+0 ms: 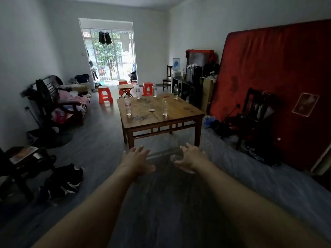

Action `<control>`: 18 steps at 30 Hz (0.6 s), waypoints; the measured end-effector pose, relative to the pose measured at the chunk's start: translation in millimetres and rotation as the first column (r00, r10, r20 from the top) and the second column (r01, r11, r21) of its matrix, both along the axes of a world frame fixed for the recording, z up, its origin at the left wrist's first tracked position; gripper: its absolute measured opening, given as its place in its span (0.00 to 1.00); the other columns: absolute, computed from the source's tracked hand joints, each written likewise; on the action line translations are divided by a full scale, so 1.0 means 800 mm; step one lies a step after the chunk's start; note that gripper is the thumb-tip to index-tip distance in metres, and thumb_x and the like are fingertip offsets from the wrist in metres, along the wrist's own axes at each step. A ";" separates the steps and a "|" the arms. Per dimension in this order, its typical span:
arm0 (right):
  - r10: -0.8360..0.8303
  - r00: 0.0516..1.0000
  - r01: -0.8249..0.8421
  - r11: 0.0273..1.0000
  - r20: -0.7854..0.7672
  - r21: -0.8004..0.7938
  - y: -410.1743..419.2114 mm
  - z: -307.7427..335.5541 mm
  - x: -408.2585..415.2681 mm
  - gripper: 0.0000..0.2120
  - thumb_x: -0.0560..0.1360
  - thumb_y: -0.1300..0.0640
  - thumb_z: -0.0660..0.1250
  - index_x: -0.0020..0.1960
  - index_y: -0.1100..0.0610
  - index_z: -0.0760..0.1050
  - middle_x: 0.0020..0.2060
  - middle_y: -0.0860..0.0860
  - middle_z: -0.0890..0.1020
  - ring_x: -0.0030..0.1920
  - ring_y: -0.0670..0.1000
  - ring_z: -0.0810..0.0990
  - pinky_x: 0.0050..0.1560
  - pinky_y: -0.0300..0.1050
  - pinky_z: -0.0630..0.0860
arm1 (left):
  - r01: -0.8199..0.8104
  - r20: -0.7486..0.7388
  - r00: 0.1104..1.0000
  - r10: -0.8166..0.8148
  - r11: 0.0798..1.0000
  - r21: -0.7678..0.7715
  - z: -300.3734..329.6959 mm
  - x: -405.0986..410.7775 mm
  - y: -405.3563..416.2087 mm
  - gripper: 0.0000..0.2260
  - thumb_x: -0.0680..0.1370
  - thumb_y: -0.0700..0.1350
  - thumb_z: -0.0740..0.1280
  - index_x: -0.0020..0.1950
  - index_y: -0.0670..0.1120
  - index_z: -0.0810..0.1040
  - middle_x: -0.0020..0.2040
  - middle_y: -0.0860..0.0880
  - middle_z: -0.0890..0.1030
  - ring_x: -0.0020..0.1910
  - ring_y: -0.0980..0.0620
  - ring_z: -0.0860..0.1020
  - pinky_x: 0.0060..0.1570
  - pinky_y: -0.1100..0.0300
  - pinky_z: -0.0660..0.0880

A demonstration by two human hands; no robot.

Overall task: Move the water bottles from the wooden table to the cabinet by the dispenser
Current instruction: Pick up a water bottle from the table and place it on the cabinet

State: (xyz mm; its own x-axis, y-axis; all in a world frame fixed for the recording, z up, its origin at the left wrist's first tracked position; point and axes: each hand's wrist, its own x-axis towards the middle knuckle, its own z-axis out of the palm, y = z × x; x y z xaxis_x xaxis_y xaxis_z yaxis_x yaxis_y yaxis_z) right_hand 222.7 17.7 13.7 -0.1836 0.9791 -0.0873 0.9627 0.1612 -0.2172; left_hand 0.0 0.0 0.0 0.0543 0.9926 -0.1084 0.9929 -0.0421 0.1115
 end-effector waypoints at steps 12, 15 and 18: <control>-0.071 0.996 0.071 0.997 0.061 0.003 0.103 -0.017 -0.082 0.39 0.74 0.35 0.63 0.79 0.47 0.55 0.80 0.52 0.54 0.78 0.58 0.55 0.74 0.64 0.54 | 0.061 0.038 0.997 -0.061 0.998 -0.006 -0.037 -0.096 0.103 0.38 0.76 0.67 0.66 0.82 0.55 0.58 0.83 0.46 0.58 0.81 0.40 0.55 0.77 0.35 0.52; -0.063 0.996 0.063 0.998 0.070 -0.004 0.135 -0.025 -0.092 0.38 0.74 0.35 0.64 0.79 0.47 0.56 0.79 0.52 0.55 0.78 0.58 0.55 0.73 0.64 0.55 | 0.066 0.026 0.998 -0.065 0.998 -0.018 -0.040 -0.106 0.136 0.38 0.76 0.66 0.66 0.82 0.55 0.58 0.83 0.46 0.57 0.81 0.40 0.55 0.77 0.36 0.52; -0.073 0.994 0.074 0.997 0.086 -0.014 0.181 -0.022 -0.089 0.38 0.74 0.36 0.64 0.78 0.47 0.57 0.79 0.52 0.57 0.77 0.58 0.57 0.73 0.64 0.55 | 0.090 0.018 0.996 -0.090 0.995 -0.033 -0.036 -0.106 0.175 0.36 0.78 0.65 0.65 0.82 0.55 0.59 0.83 0.45 0.57 0.82 0.40 0.55 0.77 0.36 0.52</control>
